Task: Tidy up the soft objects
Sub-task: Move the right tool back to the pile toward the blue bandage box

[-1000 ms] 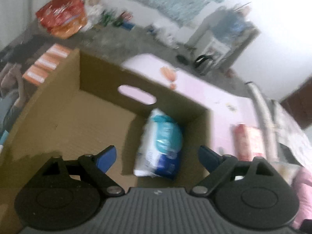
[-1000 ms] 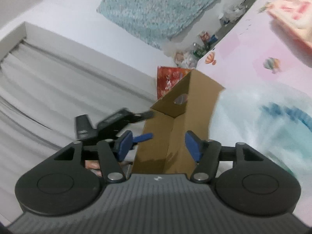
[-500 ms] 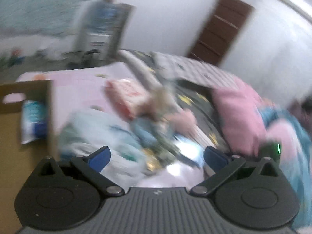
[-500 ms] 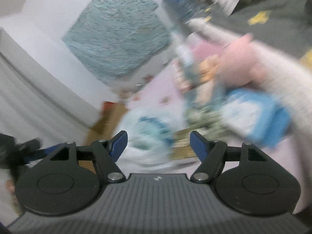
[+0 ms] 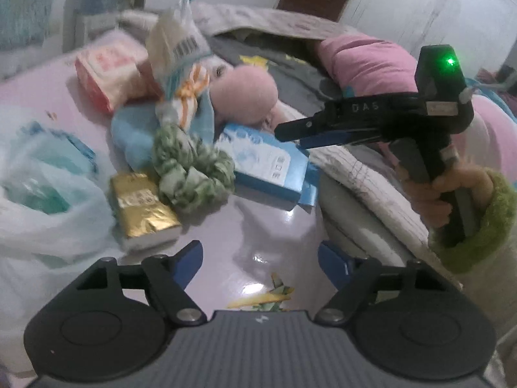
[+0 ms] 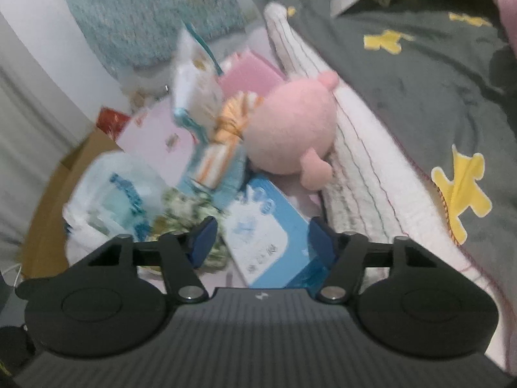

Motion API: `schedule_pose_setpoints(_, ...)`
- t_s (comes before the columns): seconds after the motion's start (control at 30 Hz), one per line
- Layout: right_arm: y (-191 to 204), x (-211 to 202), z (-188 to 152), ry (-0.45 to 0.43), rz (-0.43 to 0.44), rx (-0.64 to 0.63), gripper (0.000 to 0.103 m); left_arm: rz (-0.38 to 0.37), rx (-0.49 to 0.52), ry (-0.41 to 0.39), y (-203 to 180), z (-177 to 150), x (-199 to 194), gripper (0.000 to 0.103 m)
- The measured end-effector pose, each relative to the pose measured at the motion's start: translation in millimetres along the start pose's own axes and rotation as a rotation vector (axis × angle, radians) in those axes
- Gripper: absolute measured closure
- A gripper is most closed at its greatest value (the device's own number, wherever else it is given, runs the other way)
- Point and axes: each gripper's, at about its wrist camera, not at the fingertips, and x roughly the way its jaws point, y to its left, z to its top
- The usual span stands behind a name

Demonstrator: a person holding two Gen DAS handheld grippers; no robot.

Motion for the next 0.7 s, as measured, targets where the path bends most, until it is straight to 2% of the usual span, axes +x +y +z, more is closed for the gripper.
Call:
schedule_pose_setpoints(0.13,-5.1,9.6,-3.5,0.012,0.011,0.001,0.055,-0.055,-0.015,0.021,2.2,2.7,17.6,0.025)
schedule_pose_setpoints(0.17,-6.1,8.2,-4.6,0.014,0.026,0.013,0.060,-0.058,-0.013,0.027,1.6,2.6,22.1,0.026)
schedule_pose_setpoints(0.23,-7.0,3.2,-8.7,0.028,0.063,0.050,0.063,-0.067,-0.014,0.044,-0.9,5.8,28.0,0.028)
schedule_pose_setpoints(0.3,-4.3,-2.9,-9.7,0.021,0.072,0.049,0.063,-0.084,-0.010,0.053,-2.5,7.7,35.6,0.028)
schedule_pose_setpoints(0.47,-0.7,-3.2,6.7,-0.028,0.016,-0.009,0.061,-0.086,0.015,0.057,-9.6,9.0,41.4,0.032)
schedule_pose_setpoints(0.63,-13.5,29.6,14.6,0.049,-0.027,0.012,0.061,-0.090,0.009,0.046,-11.2,11.3,44.5,0.034)
schedule_pose_setpoints(0.7,-17.1,32.7,10.5,0.073,0.011,0.052,0.061,-0.093,-0.007,0.047,-10.2,13.2,46.3,0.034)
